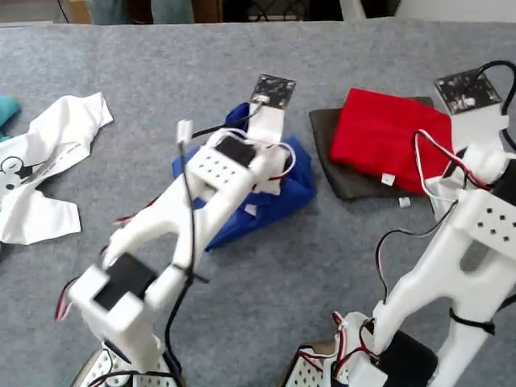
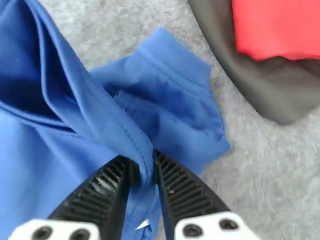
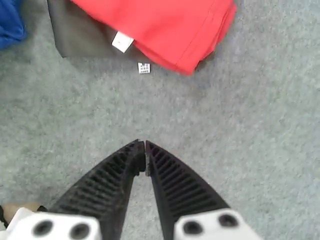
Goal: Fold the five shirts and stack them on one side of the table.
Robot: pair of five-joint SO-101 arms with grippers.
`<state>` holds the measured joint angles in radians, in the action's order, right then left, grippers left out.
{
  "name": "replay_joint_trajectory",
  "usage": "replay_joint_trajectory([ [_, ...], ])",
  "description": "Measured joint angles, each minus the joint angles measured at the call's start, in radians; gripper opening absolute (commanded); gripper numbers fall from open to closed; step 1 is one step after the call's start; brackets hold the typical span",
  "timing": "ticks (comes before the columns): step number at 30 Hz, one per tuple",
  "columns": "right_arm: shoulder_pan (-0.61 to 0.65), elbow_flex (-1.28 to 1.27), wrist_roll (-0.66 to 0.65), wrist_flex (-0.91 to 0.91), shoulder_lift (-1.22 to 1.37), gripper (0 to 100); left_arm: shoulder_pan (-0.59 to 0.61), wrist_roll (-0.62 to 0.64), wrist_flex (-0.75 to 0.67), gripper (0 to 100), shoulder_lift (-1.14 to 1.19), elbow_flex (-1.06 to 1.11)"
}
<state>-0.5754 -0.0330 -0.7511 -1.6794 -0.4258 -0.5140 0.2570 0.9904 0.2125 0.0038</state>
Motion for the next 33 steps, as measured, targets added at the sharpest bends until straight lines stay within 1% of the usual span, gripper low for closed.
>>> replay_joint_trajectory([
  [5,-0.005,-0.052,-0.006,0.031,-0.011,1.5,-0.040,0.037,0.092,3,0.157,-0.213],
  [8,-0.005,-0.061,-0.006,0.038,-0.011,1.5,-0.058,0.054,0.117,3,0.233,-0.319],
  [14,-0.005,-0.061,-0.006,0.038,-0.011,1.5,-0.063,0.058,0.153,3,0.330,-0.413],
  [16,-0.005,-0.061,-0.006,0.038,-0.011,1.5,-0.063,0.058,0.186,7,0.336,-0.440],
  [20,-0.005,-0.061,-0.006,0.038,-0.011,1.5,-0.063,0.061,0.253,22,0.336,-0.506],
  [22,-0.005,-0.061,-0.006,0.038,-0.011,1.5,-0.063,0.083,0.310,24,0.338,-0.560],
  [26,0.012,-0.061,-0.006,0.037,0.017,1.5,-0.063,0.109,0.477,22,0.338,-0.746],
  [28,0.049,-0.061,0.009,0.029,0.063,1.5,-0.043,0.112,0.572,19,0.338,-0.870],
  [30,0.106,-0.060,0.037,0.020,0.112,1.5,0.011,0.112,0.666,12,0.338,-0.999],
  [32,0.187,-0.029,0.060,0.009,0.163,1.5,0.095,0.112,0.730,3,0.338,-1.108],
  [33,0.238,-0.002,0.071,0.000,0.186,1.5,0.147,0.110,0.741,3,0.339,-1.126],
])
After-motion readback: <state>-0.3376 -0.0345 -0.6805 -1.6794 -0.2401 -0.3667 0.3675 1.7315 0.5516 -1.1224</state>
